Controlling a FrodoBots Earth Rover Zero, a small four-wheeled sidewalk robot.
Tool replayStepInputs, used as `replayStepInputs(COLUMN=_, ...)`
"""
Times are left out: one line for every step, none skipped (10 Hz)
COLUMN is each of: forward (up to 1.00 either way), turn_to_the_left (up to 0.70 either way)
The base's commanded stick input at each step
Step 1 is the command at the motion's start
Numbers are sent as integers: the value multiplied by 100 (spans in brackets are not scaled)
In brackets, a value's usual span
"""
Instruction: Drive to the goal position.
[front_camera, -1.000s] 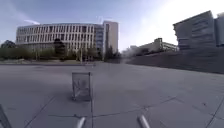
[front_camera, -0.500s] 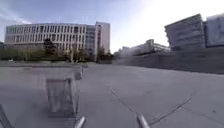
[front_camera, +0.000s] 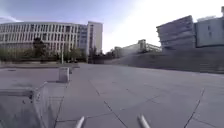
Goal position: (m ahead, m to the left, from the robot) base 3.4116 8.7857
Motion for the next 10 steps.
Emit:
replayStepInputs(forward=100, turn_to_the_left=-27)
replayStepInputs(forward=100, turn_to_the_left=-27)
replayStepInputs(forward=100, turn_to_the_left=-27)
replayStepInputs(forward=84, turn_to_the_left=-30)
replayStepInputs(forward=0, turn_to_the_left=-45)
replayStepInputs(forward=0, turn_to_the_left=-44)
replayStepInputs(forward=0, turn_to_the_left=-16)
replayStepInputs(forward=0, turn_to_the_left=0)
replayStepInputs(forward=0, turn_to_the_left=0)
replayStepInputs(forward=-100, turn_to_the_left=0)
